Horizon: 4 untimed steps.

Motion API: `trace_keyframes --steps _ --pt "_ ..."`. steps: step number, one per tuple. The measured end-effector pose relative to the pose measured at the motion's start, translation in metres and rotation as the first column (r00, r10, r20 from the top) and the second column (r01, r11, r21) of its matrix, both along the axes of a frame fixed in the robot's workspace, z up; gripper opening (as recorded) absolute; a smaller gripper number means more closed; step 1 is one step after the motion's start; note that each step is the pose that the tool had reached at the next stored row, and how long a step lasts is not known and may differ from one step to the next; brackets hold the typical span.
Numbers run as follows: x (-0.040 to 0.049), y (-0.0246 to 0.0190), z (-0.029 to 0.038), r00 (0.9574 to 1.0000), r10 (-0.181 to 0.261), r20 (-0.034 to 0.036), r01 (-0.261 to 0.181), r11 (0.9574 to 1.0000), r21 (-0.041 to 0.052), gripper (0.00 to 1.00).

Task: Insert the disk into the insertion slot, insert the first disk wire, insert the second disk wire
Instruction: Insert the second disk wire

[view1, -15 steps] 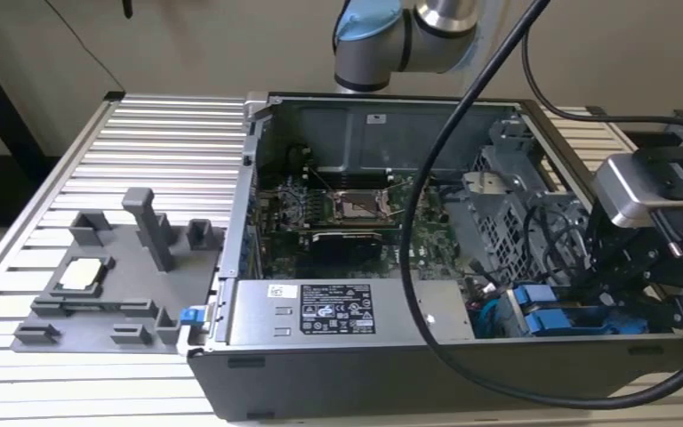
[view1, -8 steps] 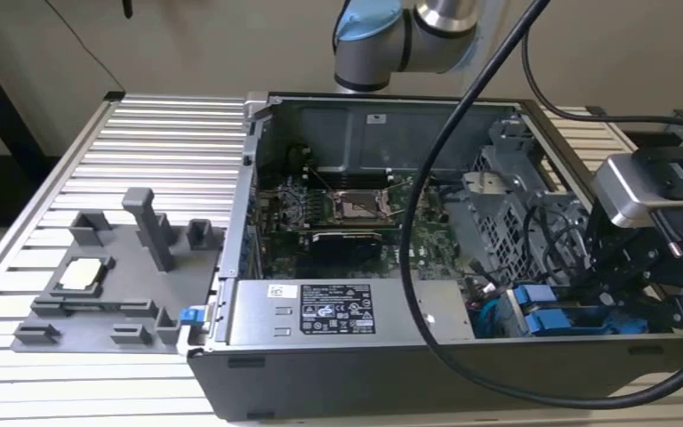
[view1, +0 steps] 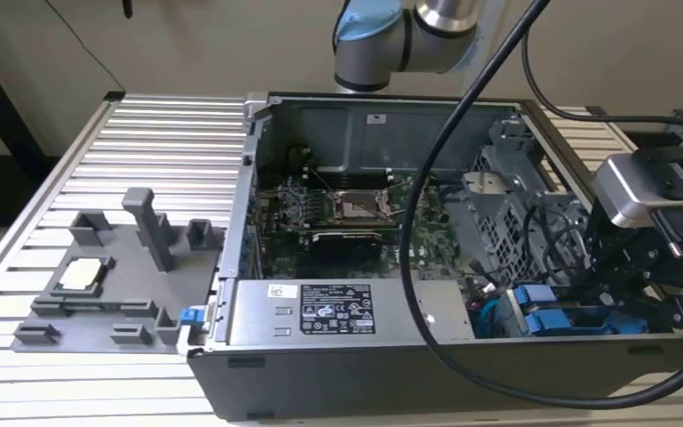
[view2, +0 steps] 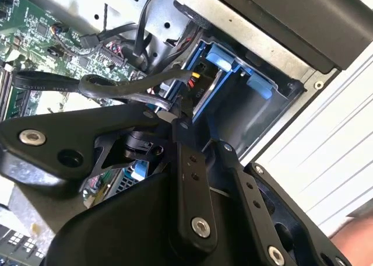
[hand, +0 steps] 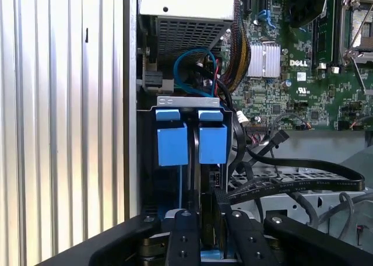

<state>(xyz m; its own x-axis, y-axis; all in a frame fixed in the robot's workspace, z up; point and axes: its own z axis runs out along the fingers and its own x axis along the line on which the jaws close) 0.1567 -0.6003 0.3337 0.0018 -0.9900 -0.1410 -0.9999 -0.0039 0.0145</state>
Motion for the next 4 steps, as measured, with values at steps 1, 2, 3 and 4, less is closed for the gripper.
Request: trace_keyframes --steps 1,2,3,4 --pt "0.0000 0.0000 0.0000 1.0000 0.000 0.0000 0.000 1.0000 0.0000 0.24" --pt "0.0000 0.0000 0.0000 1.0000 0.000 0.0000 0.000 1.0000 0.0000 0.24" --pt "0.0000 0.0000 0.0000 1.0000 0.000 0.0000 0.000 1.0000 0.0000 0.24" --pt "0.0000 0.0000 0.0000 1.0000 0.000 0.0000 0.000 1.0000 0.0000 0.24"
